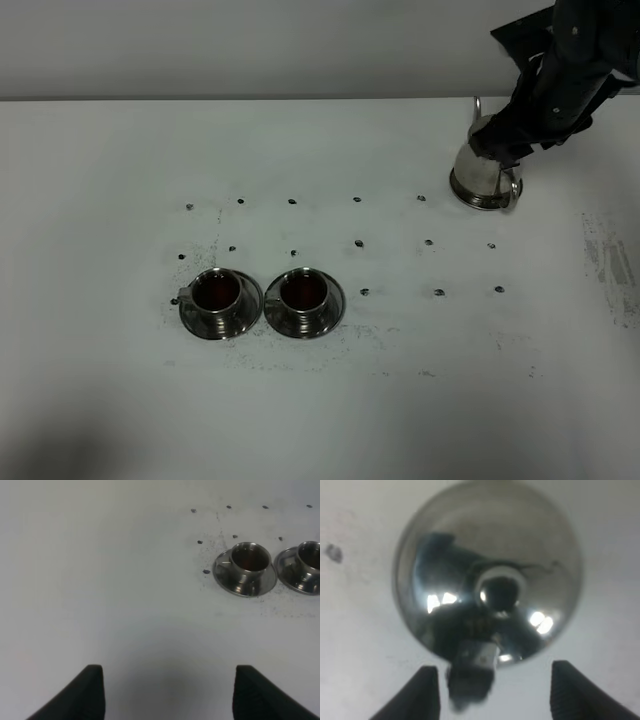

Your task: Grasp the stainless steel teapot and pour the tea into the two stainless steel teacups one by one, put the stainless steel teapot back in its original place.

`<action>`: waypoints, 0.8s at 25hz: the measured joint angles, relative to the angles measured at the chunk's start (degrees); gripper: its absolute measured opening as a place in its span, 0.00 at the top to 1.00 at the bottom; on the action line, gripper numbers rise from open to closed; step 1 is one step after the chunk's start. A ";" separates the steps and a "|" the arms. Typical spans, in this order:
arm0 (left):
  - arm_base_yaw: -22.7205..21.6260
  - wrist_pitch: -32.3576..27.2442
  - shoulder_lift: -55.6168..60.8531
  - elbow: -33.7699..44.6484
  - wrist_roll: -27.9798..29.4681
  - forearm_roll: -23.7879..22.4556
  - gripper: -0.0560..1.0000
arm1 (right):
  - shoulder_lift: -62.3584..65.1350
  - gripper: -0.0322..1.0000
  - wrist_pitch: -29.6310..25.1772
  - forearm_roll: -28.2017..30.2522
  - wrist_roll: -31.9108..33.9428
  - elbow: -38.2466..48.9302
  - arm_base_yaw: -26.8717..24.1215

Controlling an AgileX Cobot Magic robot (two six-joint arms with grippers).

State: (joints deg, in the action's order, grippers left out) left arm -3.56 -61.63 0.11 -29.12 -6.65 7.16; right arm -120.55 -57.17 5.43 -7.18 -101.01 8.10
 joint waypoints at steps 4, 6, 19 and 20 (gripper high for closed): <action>0.00 0.00 0.00 0.00 0.00 0.00 0.44 | 5.76 0.51 -4.22 -1.26 0.00 1.83 0.00; 0.00 0.00 0.00 0.00 0.00 0.00 0.44 | 10.02 0.51 -4.60 -1.76 0.00 5.52 0.00; 0.00 0.00 0.00 0.00 0.00 0.00 0.44 | 54.48 0.57 -2.33 -8.83 0.00 44.80 -0.06; 0.00 0.00 0.00 0.00 0.00 0.00 0.44 | 58.17 0.58 -2.33 -9.01 0.00 47.80 -0.06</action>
State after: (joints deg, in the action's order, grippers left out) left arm -3.56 -61.63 0.11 -29.12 -6.65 7.16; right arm -62.38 -59.50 -3.58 -7.18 -53.21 8.04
